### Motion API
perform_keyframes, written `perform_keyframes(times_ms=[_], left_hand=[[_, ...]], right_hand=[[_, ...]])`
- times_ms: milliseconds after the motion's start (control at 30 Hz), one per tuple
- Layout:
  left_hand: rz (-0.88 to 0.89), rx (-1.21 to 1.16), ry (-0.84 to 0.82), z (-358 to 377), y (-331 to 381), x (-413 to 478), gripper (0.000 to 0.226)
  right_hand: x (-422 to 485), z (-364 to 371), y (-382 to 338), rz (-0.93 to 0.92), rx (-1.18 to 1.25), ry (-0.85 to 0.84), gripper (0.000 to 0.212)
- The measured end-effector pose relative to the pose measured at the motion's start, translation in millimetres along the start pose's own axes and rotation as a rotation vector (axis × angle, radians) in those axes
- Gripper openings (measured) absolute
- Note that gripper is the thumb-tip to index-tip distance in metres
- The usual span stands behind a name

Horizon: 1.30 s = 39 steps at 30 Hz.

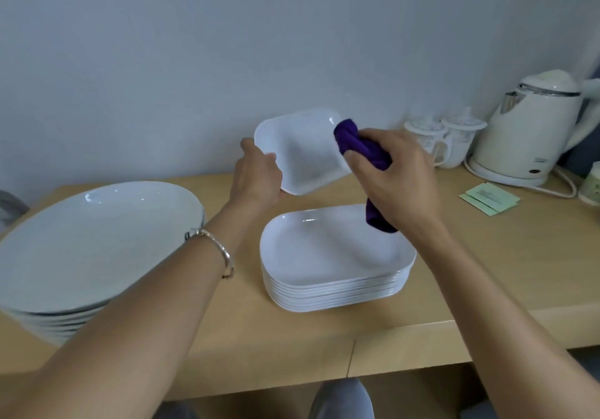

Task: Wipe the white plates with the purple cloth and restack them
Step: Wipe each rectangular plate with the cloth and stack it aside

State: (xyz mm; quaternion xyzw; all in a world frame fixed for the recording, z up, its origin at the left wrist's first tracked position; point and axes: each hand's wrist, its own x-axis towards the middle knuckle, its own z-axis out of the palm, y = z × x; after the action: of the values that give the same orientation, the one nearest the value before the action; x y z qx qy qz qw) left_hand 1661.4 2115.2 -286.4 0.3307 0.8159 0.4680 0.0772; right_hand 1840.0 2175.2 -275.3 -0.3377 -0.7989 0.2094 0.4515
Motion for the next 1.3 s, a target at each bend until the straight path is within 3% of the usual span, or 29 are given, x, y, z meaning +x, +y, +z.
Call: perform_keyframes(times_ms=[133,267,633,800,933,1067,1233,1300], left_hand=[[-0.105,-0.056,-0.043,16.5,-9.6,34.9,0.016],[-0.149,-0.017,-0.102,38.4,-34.8,58.0,0.029],[-0.217,0.329,-0.182,57.2,-74.5,71.6,0.031],[-0.224,0.433,-0.189,45.0,-61.6,57.0,0.039],[-0.013,0.262,-0.167,33.4,-32.8,21.7,0.048],[0.179,0.123,-0.364,6.3,-28.8,-39.7,0.064],[0.238,0.102,-0.581,-21.3,-58.7,-91.9,0.117],[0.259,0.121,-0.576,-23.1,-65.7,-92.1,0.114]], right_hand=[[-5.5,6.3,8.7,-0.013,0.006,-0.075,0.029],[-7.4,10.1,20.8,-0.002,0.022,-0.115,0.027],[-4.5,26.0,38.2,0.032,0.035,-0.202,0.024],[-4.2,21.9,36.8,0.050,0.031,-0.145,0.024],[-0.4,7.7,30.3,0.090,0.046,-0.083,0.024],[-6.5,-5.7,26.3,0.109,0.005,-0.073,0.025],[-19.5,-21.9,21.9,0.139,-0.014,-0.049,0.019],[-22.2,-27.4,20.4,0.140,-0.061,-0.031,0.014]])
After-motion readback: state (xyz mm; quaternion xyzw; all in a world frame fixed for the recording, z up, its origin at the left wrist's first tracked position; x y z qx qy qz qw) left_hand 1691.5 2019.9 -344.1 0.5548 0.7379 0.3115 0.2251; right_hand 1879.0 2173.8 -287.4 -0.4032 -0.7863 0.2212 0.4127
